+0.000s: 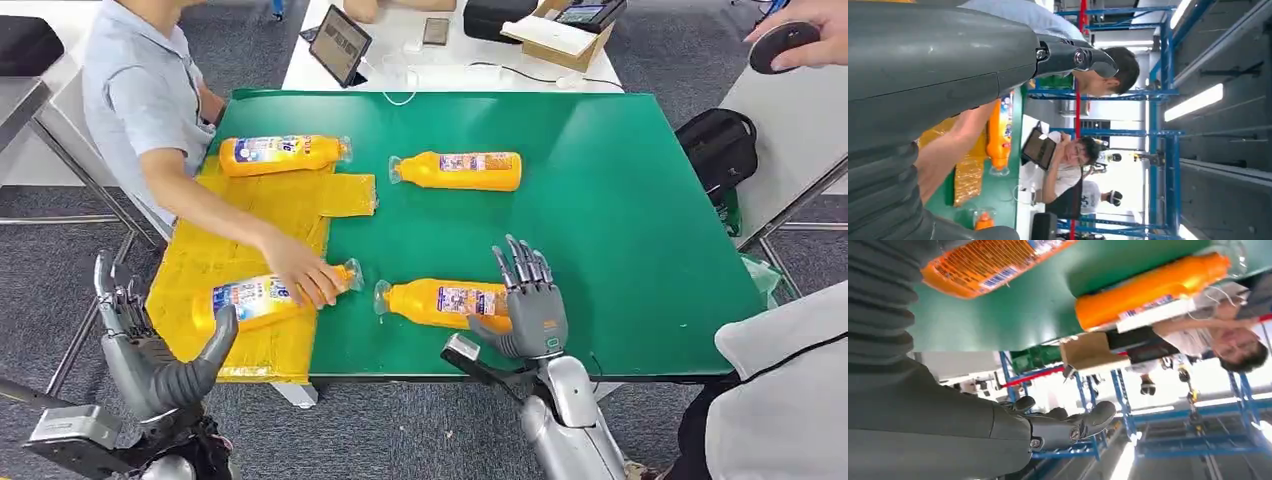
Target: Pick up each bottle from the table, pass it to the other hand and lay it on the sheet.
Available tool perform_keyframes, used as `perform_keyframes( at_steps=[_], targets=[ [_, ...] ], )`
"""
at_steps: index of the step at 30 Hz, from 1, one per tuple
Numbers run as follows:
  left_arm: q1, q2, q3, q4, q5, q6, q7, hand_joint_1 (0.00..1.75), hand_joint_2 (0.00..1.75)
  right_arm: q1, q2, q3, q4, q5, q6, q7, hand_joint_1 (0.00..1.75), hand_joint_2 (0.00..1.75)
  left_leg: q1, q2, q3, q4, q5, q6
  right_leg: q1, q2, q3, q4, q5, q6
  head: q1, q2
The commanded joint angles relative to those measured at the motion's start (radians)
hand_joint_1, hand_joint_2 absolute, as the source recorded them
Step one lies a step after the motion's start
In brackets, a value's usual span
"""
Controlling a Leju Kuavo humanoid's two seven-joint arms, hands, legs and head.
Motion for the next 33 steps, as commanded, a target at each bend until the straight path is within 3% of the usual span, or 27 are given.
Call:
perform_keyframes(
  at_steps=[1,8,13,20,25,29,30,31,32,33],
  targets=[
    [-0.068,0.001,-0.020,0.122,-0.014,0.000,0.035,0.00,1.75,-0.155,-0.082,0.073,0.298,0.004,-0.001,0.094,0.00,1.75,0.000,0.001,0.002,-0.001,0.001,0.000,0.000,0.000,0.002,-0.002,0.001,-0.001,0.000,0.000],
    [-0.075,0.002,-0.039,0.141,-0.026,0.000,0.048,0.00,1.75,-0.213,-0.073,0.115,0.440,-0.056,0.000,0.090,0.00,1.75,0.000,0.001,0.002,0.000,0.000,-0.001,0.001,0.000,0.002,-0.001,0.001,-0.002,0.001,0.000],
    [-0.094,0.004,-0.061,0.149,-0.045,0.002,0.059,0.00,1.75,-0.286,-0.061,0.215,0.574,-0.057,0.122,0.195,0.00,1.75,0.000,0.002,0.003,0.000,0.000,-0.001,0.001,0.001,0.002,-0.001,0.000,-0.002,0.000,0.000],
    [-0.092,0.004,-0.065,0.143,-0.049,0.002,0.061,0.00,1.75,-0.293,-0.060,0.224,0.584,-0.053,0.138,0.218,0.00,1.75,0.000,0.000,0.003,0.000,0.000,0.000,0.001,-0.001,0.002,-0.001,0.000,-0.001,0.000,0.000],
    [-0.085,0.008,-0.077,0.129,-0.070,-0.002,0.074,0.00,1.75,-0.305,-0.064,0.262,0.594,-0.030,0.183,0.292,0.00,1.75,0.001,0.001,0.002,0.000,0.000,-0.001,0.001,-0.001,0.002,-0.001,0.000,-0.002,0.000,0.000],
    [-0.100,0.013,-0.095,0.136,-0.062,-0.030,0.090,0.00,1.75,-0.332,-0.060,0.264,0.616,-0.067,0.255,0.286,0.00,1.75,0.000,0.000,0.004,0.000,0.001,0.000,0.000,-0.001,0.003,-0.001,0.000,-0.001,0.000,0.000],
    [-0.106,0.015,-0.099,0.140,-0.053,-0.042,0.094,0.00,1.75,-0.339,-0.061,0.266,0.625,-0.077,0.283,0.282,0.35,1.75,0.000,0.001,0.004,0.000,0.001,0.000,0.000,-0.001,0.003,-0.001,0.000,-0.001,0.000,0.000],
    [-0.110,0.015,-0.101,0.144,-0.047,-0.048,0.097,0.00,1.75,-0.344,-0.062,0.266,0.629,-0.091,0.305,0.279,1.40,1.75,0.001,0.001,0.004,0.000,0.001,-0.001,0.001,-0.002,0.004,-0.001,0.001,-0.002,0.000,0.000],
    [-0.115,0.019,-0.109,0.147,-0.023,-0.076,0.109,0.00,1.75,-0.351,-0.060,0.263,0.641,-0.108,0.342,0.286,1.68,1.75,0.000,0.001,0.004,0.000,0.001,0.000,0.000,-0.002,0.004,-0.001,0.000,-0.001,0.000,0.000],
    [-0.116,0.020,-0.112,0.147,-0.011,-0.089,0.115,0.00,1.75,-0.354,-0.059,0.264,0.648,-0.113,0.362,0.294,1.71,1.75,0.001,0.001,0.004,0.000,0.001,-0.001,0.001,-0.002,0.004,-0.001,0.001,-0.002,0.000,0.000]
  ],
)
